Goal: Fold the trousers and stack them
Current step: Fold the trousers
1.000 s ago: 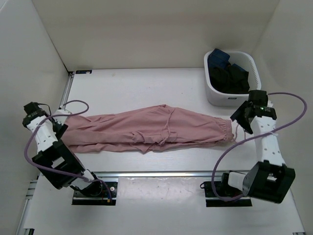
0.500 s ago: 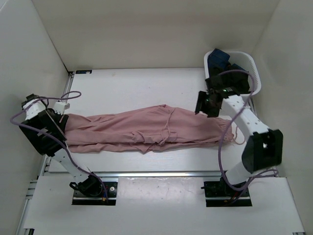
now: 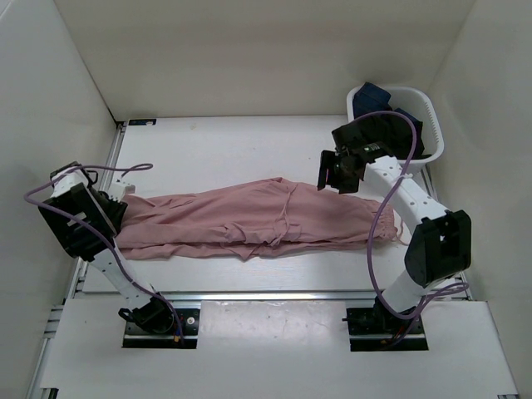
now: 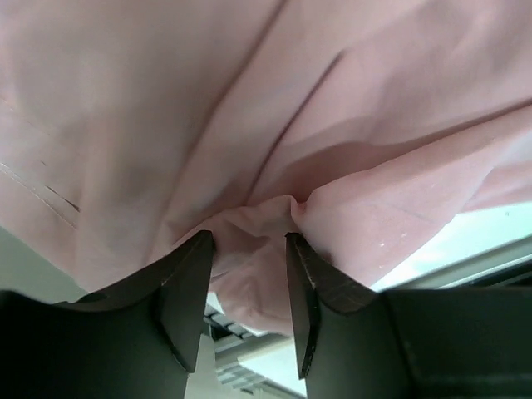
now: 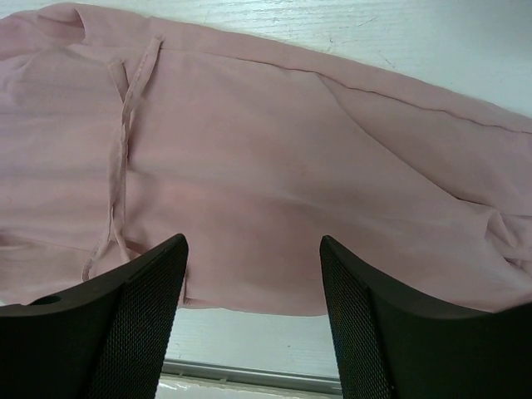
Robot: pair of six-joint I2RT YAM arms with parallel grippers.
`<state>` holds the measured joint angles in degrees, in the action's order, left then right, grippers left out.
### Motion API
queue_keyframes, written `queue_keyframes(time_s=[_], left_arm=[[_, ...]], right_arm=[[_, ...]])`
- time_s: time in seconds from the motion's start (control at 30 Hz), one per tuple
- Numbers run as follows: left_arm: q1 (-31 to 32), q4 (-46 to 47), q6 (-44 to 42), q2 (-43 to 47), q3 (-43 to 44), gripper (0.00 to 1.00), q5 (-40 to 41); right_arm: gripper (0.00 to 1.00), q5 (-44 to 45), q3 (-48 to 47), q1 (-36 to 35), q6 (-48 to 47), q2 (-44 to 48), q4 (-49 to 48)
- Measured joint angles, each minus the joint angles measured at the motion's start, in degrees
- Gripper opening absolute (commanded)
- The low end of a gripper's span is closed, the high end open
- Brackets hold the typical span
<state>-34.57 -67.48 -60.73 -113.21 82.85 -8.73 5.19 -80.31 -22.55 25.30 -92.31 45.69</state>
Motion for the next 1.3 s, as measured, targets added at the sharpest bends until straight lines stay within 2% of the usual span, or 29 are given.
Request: queue_keyframes(time_s=[0.03, 0.13, 0.2, 0.3, 0.43, 0.47, 0.53, 0.57, 0.6, 0.73, 0.77, 0.8, 0.83, 0.9, 1.0, 1.1, 1.3], left_arm=[[-0.1, -0.4, 0.0, 0.0, 0.0, 0.55, 0.4], [-0.4, -1.4, 0.7, 0.0, 0.7, 0.82, 1.7], [-0.5, -1.4, 1.9, 0.0, 1.6, 0.86, 3.2], [-0.9, -0.3, 3.3, 0.0, 2.0, 0.85, 6.2], [-1.2, 0.7, 4.8, -1.4, 1.5, 0.66, 8.1], [-1.2, 0.9, 5.0, -1.8, 1.1, 0.54, 8.1], [-1.3, 0.4, 5.4, -2.5, 0.5, 0.47, 8.1], [-1.3, 0.2, 5.4, -2.8, 0.3, 0.27, 8.0], [-1.3, 0.0, 5.9, -3.0, 0.3, 0.16, 7.9], [-1.4, -0.9, 5.9, -3.3, 0.4, 0.14, 7.3], [-1.4, -1.4, 6.2, -3.3, 0.9, 0.17, 7.1], [-1.5, -1.8, 6.4, -3.3, 1.7, 0.27, 6.6], [-1.6, -2.0, 6.6, -3.2, 2.5, 0.57, 6.4], [-1.7, -1.7, 7.0, -2.4, 3.6, 0.66, 5.9], [-1.7, -1.3, 6.9, -0.2, 3.4, 0.65, 5.5], [-1.7, -1.0, 6.9, 0.8, 1.9, 0.58, 5.5], [-1.7, -1.0, 7.0, -1.0, 0.0, 0.58, 5.6]], right_arm=[[0.71, 0.0, 0.0, -0.1, 0.0, 0.0, 0.0], [0.71, 0.0, 0.0, -0.8, 0.0, -0.1, 0.0], [0.71, 0.0, 0.0, -1.1, 0.0, -0.3, 0.0], [0.71, 0.0, 0.0, -1.3, 0.0, -0.7, 0.0], [0.7, 0.5, 0.0, -1.3, -0.1, -0.9, 0.1], [0.7, 0.7, 0.0, -1.2, -0.1, -0.9, 0.2], [0.7, 0.9, 0.0, -1.2, -0.1, -0.8, 0.5], [0.7, 1.1, 0.0, -1.2, -0.2, -0.8, 0.6], [0.7, 1.3, 0.0, -1.2, -0.3, -0.8, 0.7], [0.7, 2.1, 0.0, -1.2, -0.3, -0.8, 0.9], [0.7, 2.2, 0.0, -1.3, -0.3, -0.8, 0.9], [0.7, 2.3, 0.0, -1.2, -0.3, -0.8, 0.9], [0.7, 2.4, 0.0, -1.3, -0.3, -0.8, 0.9], [0.7, 2.4, 0.0, -1.3, -0.3, -0.8, 0.9], [0.7, 2.4, 0.0, -1.2, -0.3, -0.8, 0.9], [0.7, 2.4, 0.0, -1.2, -0.3, -0.8, 0.9], [0.7, 2.8, 0.0, -1.2, -0.5, -0.8, 1.3]])
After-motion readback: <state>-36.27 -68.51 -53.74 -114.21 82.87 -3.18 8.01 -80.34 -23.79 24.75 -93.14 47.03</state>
